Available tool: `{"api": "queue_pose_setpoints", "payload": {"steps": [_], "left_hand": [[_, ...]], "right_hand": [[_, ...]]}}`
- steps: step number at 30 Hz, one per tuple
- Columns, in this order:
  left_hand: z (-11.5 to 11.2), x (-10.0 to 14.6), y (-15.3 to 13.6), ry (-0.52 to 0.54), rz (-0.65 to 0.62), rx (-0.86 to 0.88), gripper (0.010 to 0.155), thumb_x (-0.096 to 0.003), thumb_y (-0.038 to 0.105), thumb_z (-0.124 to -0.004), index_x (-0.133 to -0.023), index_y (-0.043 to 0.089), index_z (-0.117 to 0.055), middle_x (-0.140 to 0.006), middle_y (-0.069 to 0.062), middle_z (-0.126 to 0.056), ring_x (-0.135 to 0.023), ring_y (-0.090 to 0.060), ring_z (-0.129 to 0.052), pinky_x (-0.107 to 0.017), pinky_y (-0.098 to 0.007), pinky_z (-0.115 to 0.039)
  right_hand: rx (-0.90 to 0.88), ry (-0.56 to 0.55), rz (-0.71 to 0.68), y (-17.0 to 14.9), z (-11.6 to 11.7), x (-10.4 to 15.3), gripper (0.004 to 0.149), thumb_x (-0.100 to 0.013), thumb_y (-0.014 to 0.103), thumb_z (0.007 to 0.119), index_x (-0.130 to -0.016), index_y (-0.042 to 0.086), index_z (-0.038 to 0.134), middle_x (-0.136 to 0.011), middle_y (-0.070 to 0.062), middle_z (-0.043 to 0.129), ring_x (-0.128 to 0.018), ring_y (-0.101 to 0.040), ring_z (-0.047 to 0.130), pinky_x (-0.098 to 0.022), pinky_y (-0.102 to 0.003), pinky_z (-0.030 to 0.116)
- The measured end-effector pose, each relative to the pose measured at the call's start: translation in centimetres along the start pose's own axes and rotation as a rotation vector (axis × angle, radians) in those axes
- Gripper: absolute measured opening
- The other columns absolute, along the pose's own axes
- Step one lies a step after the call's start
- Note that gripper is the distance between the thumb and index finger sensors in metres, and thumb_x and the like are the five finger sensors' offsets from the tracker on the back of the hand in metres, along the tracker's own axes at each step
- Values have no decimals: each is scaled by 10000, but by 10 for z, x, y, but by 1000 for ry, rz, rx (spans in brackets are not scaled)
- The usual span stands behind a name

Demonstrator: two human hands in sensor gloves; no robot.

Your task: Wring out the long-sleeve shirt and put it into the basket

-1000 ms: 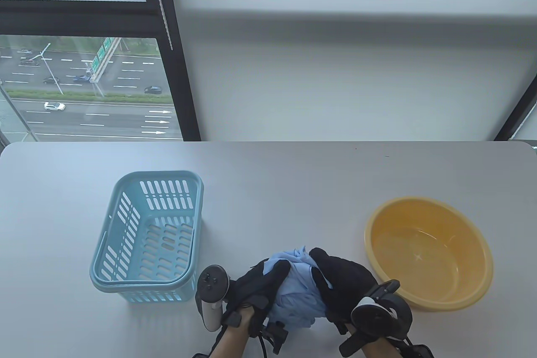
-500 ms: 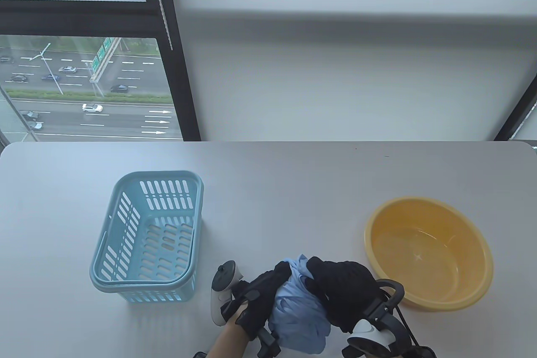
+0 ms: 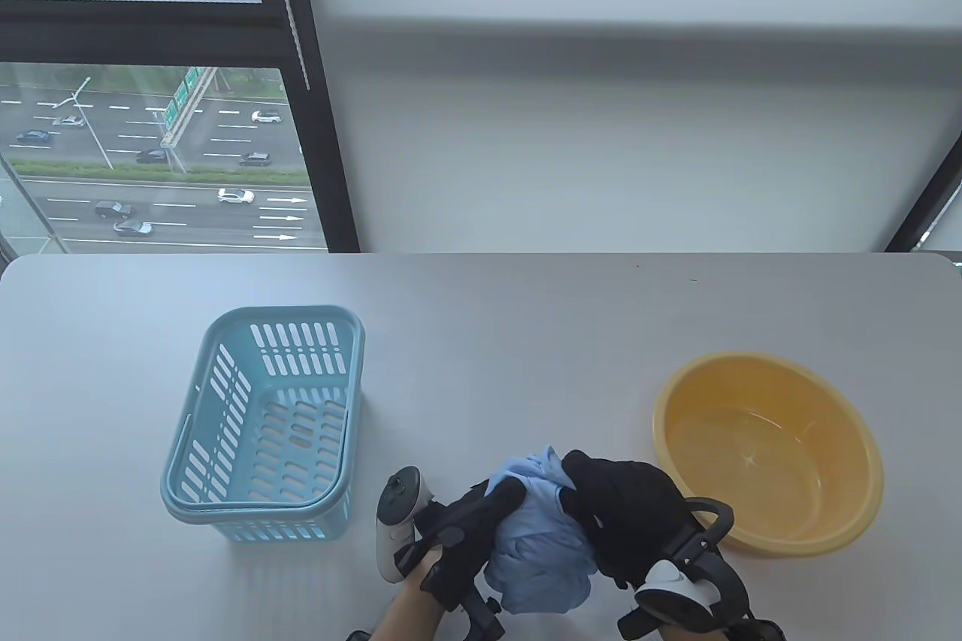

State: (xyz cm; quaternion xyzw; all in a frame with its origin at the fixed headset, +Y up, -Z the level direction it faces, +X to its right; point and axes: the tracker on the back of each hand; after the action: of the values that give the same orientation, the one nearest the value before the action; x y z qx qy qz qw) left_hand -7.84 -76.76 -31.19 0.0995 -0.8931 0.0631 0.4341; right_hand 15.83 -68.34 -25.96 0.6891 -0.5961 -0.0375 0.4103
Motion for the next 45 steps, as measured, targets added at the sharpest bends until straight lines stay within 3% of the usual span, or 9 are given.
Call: {"api": "queue_pose_setpoints", "payload": {"steps": [5, 12, 18, 22, 26, 30, 33, 41, 45], "left_hand": [[-4, 5, 27, 116, -137, -268, 895, -472, 715, -956, -1035, 130, -579, -808, -86, -908, -515, -212, -1059, -464, -444, -866], [-2, 41, 90, 524, -448, -635, 763, -462, 603, -1014, -976, 151, -675, -746, -91, -953, -447, -227, -1068, -432, -453, -867], [0, 96, 148, 981, -677, -1162, 768, -480, 594, -991, -1016, 187, -620, -830, -77, -907, -550, -246, -1039, -512, -474, -831], [13, 122, 160, 1243, -624, -1247, 780, -495, 567, -982, -1043, 189, -576, -887, -96, -859, -622, -284, -998, -559, -507, -783], [33, 133, 160, 1437, -357, -1265, 841, -510, 549, -960, -1080, 149, -489, -976, -160, -751, -708, -354, -924, -600, -555, -707], [46, 127, 153, 1380, -15, -1280, 978, -548, 555, -909, -1117, 75, -275, -1126, -292, -278, -959, -575, -463, -680, -688, -342], [43, 123, 151, 1392, -32, -1340, 993, -551, 557, -897, -1117, 53, -257, -1121, -305, -156, -970, -603, -266, -657, -694, -204], [7, 99, 146, 1266, -203, -1624, 781, -572, 547, -869, -1123, 143, -492, -1157, -244, -385, -1000, -554, -309, -672, -685, -198], [-15, 70, 127, 951, -367, -1799, 439, -580, 530, -847, -925, 259, -849, -931, -35, -912, -907, -351, -834, -745, -644, -465]], "right_hand": [[-36, 5, 52, -5, -2, -1, 495, -626, 547, 641, -1035, 268, 630, -738, 30, 934, -481, -153, 1008, -450, -378, 855], [-67, 52, 125, -11, -3, -1, 741, -632, 670, 530, -1164, 257, 221, -1152, -115, 510, -947, -382, 704, -721, -546, 598], [-81, 133, 138, -11, 8, 3, 767, -634, 679, 523, -1167, 255, 169, -1193, -128, 350, -1023, -407, 530, -763, -578, 456], [-62, 154, 108, -6, 10, 2, 757, -637, 675, 530, -1170, 261, 186, -1190, -112, 384, -1018, -392, 554, -767, -574, 459], [-56, 170, 101, -4, 12, 2, 743, -638, 668, 543, -1169, 261, 219, -1185, -107, 410, -1013, -386, 569, -766, -574, 460], [-55, 185, 104, -3, 12, 1, 736, -640, 662, 552, -1171, 261, 237, -1184, -104, 419, -1012, -384, 576, -766, -575, 458], [-54, 201, 103, -2, 13, 1, 725, -639, 659, 557, -1172, 260, 269, -1178, -103, 441, -1011, -386, 577, -765, -577, 457], [-26, 247, 95, -1, 17, 0, 671, -641, 639, 577, -1163, 259, 392, -1171, -91, 495, -1008, -383, 598, -762, -579, 459], [7, 217, 79, 1, 16, -1, 542, -640, 573, 636, -1068, 240, 638, -1055, -44, 738, -893, -308, 813, -736, -510, 601]]}}
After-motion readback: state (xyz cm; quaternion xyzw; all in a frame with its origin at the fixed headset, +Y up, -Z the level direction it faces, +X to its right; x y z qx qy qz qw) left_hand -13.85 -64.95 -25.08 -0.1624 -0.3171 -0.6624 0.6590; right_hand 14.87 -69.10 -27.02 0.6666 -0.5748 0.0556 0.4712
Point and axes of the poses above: the tracker on the back of each hand, its own y axis roughly to the thumb side, its own x axis roughly from the fingertips to the wrist, z = x × y
